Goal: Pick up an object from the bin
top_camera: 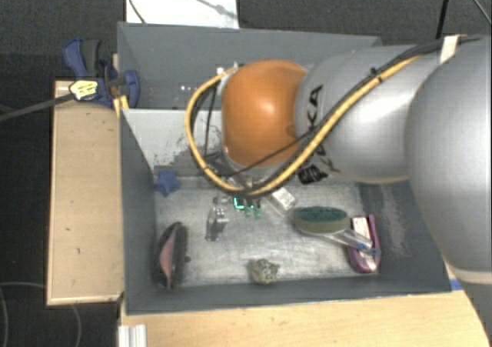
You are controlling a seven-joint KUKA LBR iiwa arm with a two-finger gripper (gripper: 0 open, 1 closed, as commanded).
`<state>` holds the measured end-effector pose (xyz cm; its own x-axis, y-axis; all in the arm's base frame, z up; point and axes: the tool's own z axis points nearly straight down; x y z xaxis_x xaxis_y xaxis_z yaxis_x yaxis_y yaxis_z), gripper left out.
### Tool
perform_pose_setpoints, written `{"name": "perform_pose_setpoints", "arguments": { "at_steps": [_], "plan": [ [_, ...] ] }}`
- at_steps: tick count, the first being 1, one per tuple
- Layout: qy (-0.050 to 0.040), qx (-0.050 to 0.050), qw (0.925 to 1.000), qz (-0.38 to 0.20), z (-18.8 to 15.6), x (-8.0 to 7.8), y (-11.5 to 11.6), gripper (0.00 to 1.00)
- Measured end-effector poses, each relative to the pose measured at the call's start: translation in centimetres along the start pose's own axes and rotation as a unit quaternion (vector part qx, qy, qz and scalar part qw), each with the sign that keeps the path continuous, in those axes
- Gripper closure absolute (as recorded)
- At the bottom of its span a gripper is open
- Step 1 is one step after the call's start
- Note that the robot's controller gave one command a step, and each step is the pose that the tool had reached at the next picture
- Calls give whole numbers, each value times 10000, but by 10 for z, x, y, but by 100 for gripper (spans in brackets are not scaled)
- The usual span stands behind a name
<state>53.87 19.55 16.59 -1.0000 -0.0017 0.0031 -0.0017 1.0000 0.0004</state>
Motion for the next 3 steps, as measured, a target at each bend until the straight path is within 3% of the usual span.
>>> {"name": "perform_pose_setpoints", "arguments": {
  "at_steps": [1, 2, 3],
  "plan": [
    [-25, -9, 9974, -724, 97, 25, 29, 0],
    [-42, 21, 9589, -2836, 95, 41, 55, 0],
    [-62, 22, 9598, -2807, 93, 39, 54, 100]
  ]
}}
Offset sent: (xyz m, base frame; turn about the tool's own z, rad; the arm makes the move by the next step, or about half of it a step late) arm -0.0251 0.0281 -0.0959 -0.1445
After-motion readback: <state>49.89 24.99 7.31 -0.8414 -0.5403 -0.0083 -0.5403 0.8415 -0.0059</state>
